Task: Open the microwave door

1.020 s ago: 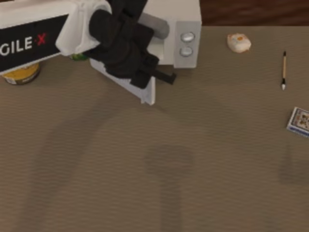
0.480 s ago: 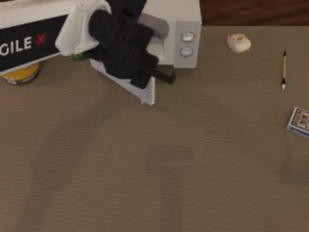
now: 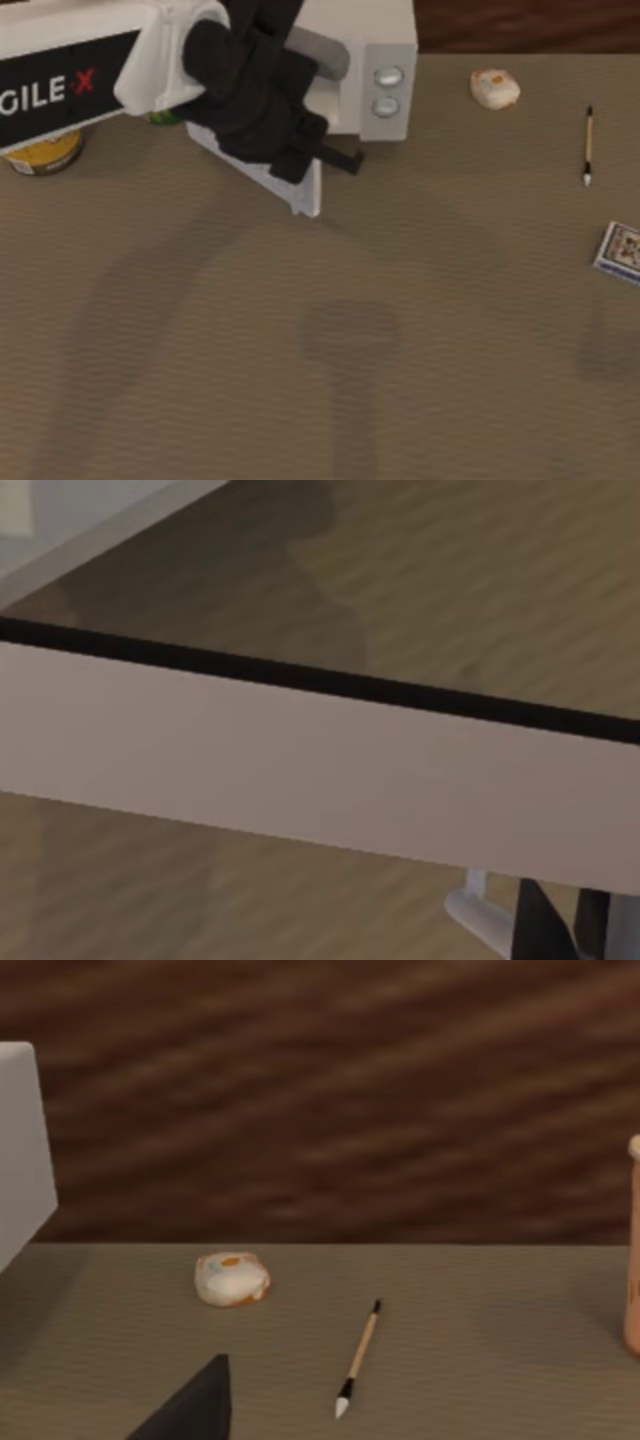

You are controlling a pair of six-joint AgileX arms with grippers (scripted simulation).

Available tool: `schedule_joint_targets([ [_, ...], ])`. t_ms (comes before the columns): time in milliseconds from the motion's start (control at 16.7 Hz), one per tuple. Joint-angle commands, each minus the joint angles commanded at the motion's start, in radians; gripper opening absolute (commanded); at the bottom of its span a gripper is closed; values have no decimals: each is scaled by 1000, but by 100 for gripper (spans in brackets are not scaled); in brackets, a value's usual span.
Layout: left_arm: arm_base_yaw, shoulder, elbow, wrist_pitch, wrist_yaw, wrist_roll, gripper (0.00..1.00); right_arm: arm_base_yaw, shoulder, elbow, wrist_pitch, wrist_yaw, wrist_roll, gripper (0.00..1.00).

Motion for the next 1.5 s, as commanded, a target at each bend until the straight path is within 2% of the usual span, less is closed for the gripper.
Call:
schedule_joint_targets([
  [180,0,-5,-11,2,15,13,0,0,0,0,0,0,0,100],
  [600,50,-66,-87,12,87,150,0,0,0,0,0,0,0,100],
  [1500,50,-66,-87,12,87,150,0,0,0,0,0,0,0,100],
])
